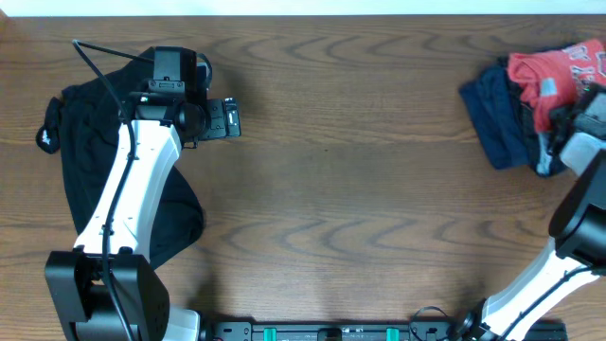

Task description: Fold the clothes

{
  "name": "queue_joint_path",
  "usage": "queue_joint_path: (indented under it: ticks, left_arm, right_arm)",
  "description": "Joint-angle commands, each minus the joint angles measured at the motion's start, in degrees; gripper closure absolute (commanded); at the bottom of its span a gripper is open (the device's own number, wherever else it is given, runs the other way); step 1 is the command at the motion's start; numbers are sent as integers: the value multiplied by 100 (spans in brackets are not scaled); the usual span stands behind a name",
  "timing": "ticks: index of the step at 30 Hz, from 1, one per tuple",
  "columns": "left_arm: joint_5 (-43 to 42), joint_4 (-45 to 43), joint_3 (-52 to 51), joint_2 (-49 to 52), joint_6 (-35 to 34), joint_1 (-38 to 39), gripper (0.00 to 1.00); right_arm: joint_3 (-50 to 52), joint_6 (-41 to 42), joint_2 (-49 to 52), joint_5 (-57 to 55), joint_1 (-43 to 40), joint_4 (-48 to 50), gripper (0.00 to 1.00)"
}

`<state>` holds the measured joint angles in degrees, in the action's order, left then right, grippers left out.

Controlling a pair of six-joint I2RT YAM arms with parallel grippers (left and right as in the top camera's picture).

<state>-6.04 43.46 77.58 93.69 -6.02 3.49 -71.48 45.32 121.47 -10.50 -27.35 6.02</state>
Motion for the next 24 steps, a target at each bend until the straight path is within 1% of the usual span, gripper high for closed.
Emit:
queue_joint_path:
  ticks: [1,3,6,8,11,13,15,16,18,20,24]
  left_arm:
    - [-39,35,-50,66,-28,-20,2]
    - [-39,61,-50,66,-31,-20,2]
    - [-39,66,-50,66,-28,-20,2]
    - [-39,66,-50,66,-28,-20,2]
    - [-39,83,-50,66,-28,-20,2]
    - [-39,96,-50,66,-28,-20,2]
    - [-39,107,-50,66,-28,-20,2]
    - [-39,109,-50,66,-28,-20,2]
    - [-39,109,-50,66,-28,-20,2]
    - [-39,111,-50,66,-28,-20,2]
    - [-39,114,-50,66,-28,-20,2]
  right_arm:
    - [411,1003,616,839,590,-81,63]
    - [409,1202,616,664,758,271,59]
    - [396,1038,612,472,892,916,53]
    - [332,682,549,597,859,1088,47]
    - [197,-219,286,994,737,1021,36]
    - [142,-758,-81,1134,651,719,28]
    - [111,-1270,-509,1182,595,352,16]
    - [107,-1556,-717,1239,577,186,12]
    - [107,-2256,-1204,1589,560,-269,1]
    - [107,-2809,-1661,1878,568,-914,1]
    - [107,-3401,-2288,1976,669,-2251,1]
